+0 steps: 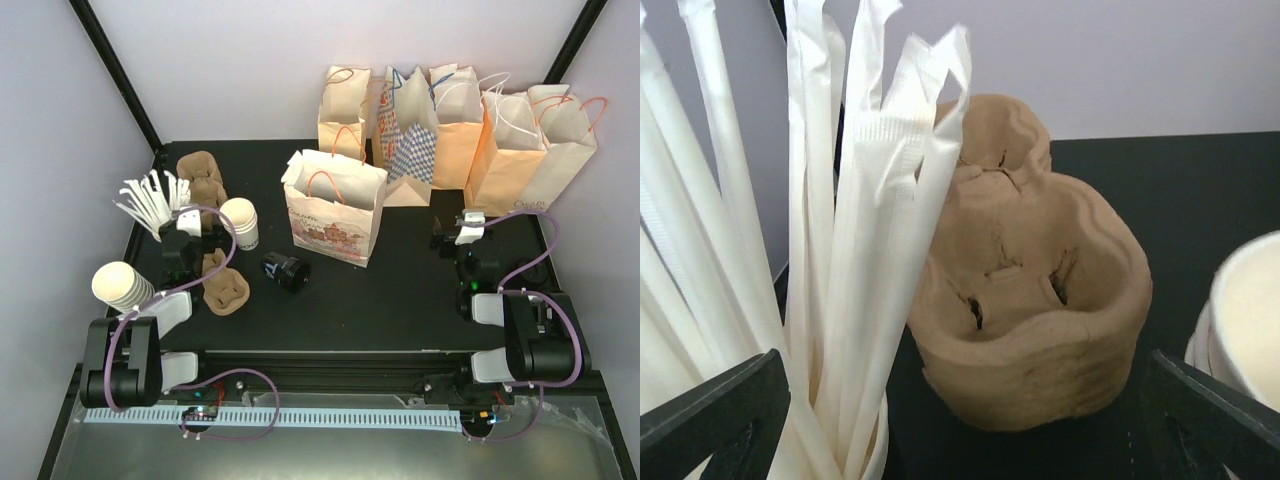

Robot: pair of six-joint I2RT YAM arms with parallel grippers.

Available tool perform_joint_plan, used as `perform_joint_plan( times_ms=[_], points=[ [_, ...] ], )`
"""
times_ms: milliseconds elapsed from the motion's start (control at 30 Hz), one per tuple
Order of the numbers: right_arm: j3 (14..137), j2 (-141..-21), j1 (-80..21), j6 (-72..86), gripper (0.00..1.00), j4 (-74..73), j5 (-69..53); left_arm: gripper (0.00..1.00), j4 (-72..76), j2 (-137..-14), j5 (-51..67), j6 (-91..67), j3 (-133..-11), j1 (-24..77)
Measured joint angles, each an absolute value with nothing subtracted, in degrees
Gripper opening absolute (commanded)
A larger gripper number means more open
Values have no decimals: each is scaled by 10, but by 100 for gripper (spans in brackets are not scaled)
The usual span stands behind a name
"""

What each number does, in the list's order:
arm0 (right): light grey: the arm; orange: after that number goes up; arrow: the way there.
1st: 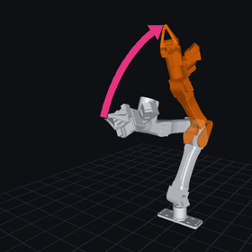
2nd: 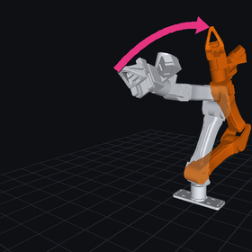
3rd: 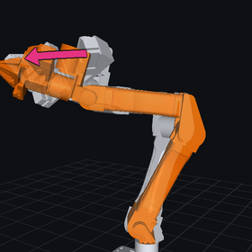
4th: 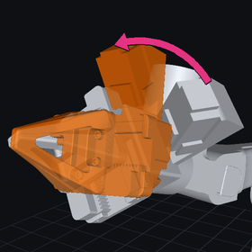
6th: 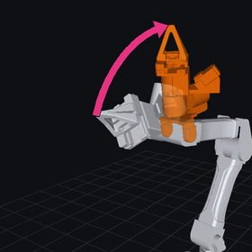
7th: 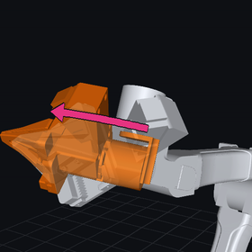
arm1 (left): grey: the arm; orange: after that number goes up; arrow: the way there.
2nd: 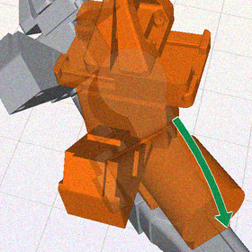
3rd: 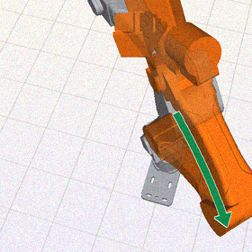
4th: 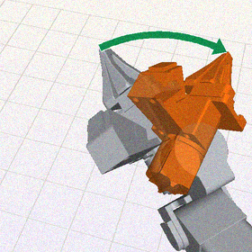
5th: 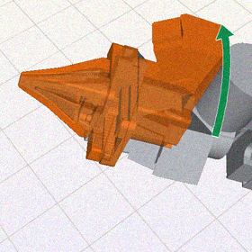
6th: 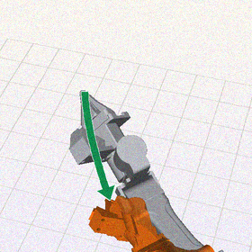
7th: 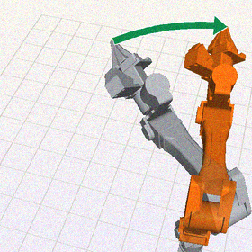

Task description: Pack the takeout coffee

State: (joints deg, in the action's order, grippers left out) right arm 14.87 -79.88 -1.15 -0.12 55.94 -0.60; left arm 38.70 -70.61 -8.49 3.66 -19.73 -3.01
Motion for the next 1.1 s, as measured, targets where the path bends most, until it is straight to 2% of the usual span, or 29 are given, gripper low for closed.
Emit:
perform_joint_plan(
  times_ms=[333,567,1100],
  points=[
    [149,-799,-11,-1,100,560,-6,99,450,-665,2,17,-128,-32],
    [150,-799,-11,-1,100,560,-6,99,583,-792,31,30,-120,-7],
    [150,-799,-11,-1,100,560,-6,99,543,-802,-22,26,-156,9]
  ],
)
